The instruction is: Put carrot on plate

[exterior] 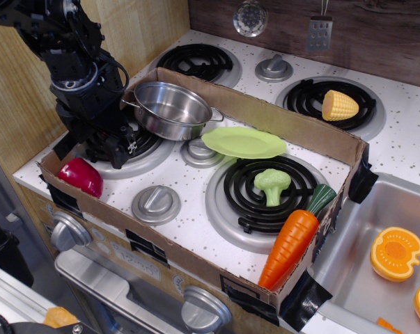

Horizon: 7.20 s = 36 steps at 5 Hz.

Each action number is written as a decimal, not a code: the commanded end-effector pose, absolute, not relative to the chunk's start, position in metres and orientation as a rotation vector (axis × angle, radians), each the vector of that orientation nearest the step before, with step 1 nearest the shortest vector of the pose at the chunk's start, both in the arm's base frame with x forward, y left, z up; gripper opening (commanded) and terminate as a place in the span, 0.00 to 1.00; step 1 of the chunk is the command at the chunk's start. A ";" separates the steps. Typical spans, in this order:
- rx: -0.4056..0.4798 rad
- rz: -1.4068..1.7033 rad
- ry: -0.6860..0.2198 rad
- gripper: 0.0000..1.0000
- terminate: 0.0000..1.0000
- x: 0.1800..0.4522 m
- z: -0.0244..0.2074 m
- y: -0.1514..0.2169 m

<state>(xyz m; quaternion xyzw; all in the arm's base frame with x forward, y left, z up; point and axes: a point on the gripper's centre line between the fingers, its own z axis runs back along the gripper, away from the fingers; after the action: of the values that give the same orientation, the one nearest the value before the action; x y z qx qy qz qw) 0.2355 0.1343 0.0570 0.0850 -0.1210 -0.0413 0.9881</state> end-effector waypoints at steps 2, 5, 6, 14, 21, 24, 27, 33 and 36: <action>0.240 -0.063 -0.228 1.00 0.00 0.240 0.095 0.106; -0.083 0.114 -0.209 1.00 0.00 0.247 0.116 0.047; -0.180 0.161 -0.208 1.00 0.00 0.251 0.099 0.030; -0.542 0.042 -0.351 1.00 0.00 0.267 0.030 -0.071; -0.346 0.018 -0.228 0.00 0.00 0.258 0.088 -0.023; -0.181 -0.269 -0.222 0.00 0.00 0.329 0.119 0.006; -0.125 -0.382 -0.270 0.00 0.00 0.359 0.095 -0.009; 0.075 -0.357 -0.331 1.00 0.00 0.372 0.097 0.005; 0.330 -0.374 -0.311 1.00 0.00 0.357 0.152 -0.029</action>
<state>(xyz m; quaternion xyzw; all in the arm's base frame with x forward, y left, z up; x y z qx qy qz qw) 0.3483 -0.0164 0.1243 0.1667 -0.1116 -0.1903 0.9610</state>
